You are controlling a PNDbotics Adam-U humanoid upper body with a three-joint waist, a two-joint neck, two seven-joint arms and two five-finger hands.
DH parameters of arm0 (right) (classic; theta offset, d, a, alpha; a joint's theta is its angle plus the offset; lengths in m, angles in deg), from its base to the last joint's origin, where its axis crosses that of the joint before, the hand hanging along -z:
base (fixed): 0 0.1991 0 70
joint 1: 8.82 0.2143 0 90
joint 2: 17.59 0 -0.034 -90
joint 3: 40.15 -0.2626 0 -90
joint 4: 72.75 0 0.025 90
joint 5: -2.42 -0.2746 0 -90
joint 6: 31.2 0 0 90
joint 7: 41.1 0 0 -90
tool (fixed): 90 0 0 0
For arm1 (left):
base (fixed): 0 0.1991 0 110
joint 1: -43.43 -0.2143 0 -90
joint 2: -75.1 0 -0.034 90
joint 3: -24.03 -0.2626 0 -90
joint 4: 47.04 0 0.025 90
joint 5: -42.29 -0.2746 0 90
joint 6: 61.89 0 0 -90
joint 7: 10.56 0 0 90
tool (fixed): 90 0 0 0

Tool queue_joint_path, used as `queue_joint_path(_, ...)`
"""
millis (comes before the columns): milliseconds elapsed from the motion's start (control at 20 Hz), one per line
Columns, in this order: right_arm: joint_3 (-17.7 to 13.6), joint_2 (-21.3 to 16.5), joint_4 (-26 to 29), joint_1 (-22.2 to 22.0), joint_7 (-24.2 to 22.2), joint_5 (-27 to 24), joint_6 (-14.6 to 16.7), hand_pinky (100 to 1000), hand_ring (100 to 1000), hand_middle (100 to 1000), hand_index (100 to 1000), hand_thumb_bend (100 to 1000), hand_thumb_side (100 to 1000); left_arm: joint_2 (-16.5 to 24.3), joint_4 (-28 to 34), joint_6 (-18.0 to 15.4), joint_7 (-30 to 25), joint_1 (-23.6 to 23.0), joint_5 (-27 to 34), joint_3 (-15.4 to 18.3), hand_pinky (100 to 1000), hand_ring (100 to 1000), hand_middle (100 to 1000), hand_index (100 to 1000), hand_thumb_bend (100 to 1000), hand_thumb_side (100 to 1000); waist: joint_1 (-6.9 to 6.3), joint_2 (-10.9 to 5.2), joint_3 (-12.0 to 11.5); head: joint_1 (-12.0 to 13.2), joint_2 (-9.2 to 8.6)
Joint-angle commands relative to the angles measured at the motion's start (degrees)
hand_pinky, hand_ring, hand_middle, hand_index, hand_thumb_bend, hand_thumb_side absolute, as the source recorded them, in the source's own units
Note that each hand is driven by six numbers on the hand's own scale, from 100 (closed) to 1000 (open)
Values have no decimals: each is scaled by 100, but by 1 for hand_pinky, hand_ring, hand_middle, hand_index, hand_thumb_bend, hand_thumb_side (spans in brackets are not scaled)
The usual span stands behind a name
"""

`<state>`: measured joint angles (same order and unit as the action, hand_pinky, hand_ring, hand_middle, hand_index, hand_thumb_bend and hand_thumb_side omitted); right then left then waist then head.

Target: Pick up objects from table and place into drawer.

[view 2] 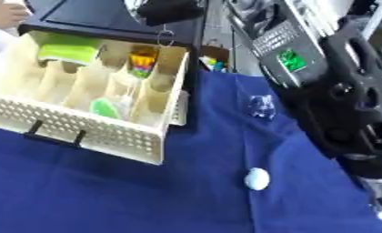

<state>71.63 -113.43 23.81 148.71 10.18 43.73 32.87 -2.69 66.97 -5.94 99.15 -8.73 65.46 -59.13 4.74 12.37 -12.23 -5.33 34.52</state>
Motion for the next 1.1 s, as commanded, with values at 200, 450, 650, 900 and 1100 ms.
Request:
queue_joint_path(200, -41, 231, -117, 115, 171, 138, -17, 819, 811, 456, 631, 100, 564, 59, 58, 2, -32, 123, 36, 5, 356, 404, 444, 667, 167, 975, -58, -72, -33, -151, -94)
queue_joint_path(450, -1, 334, -179, 78, 229, 291, 19, 820, 812, 459, 633, 100, 575, 46, 58, 2, -37, 130, 42, 5, 356, 404, 443, 667, 165, 975, -54, -50, -39, -254, -173)
queue_joint_path(650, 8, 386, -277, 92, 266, 343, 50, 823, 820, 478, 653, 100, 577, 34, 58, 5, -42, 140, 48, -3, 355, 403, 443, 667, 164, 976, -49, -33, -53, -318, -231)
queue_joint_path(900, 20, 508, -574, 145, 296, 419, 156, 830, 837, 524, 708, 100, 642, 18, 58, 10, -52, 158, 61, -14, 355, 403, 443, 667, 163, 976, -41, -17, -82, -381, -272)
queue_joint_path(1100, 13, 637, -868, 195, 245, 528, 285, 846, 868, 622, 825, 303, 707, 3, 58, 16, -63, 167, 75, -24, 355, 402, 443, 667, 163, 976, -35, -18, -108, -421, -280)
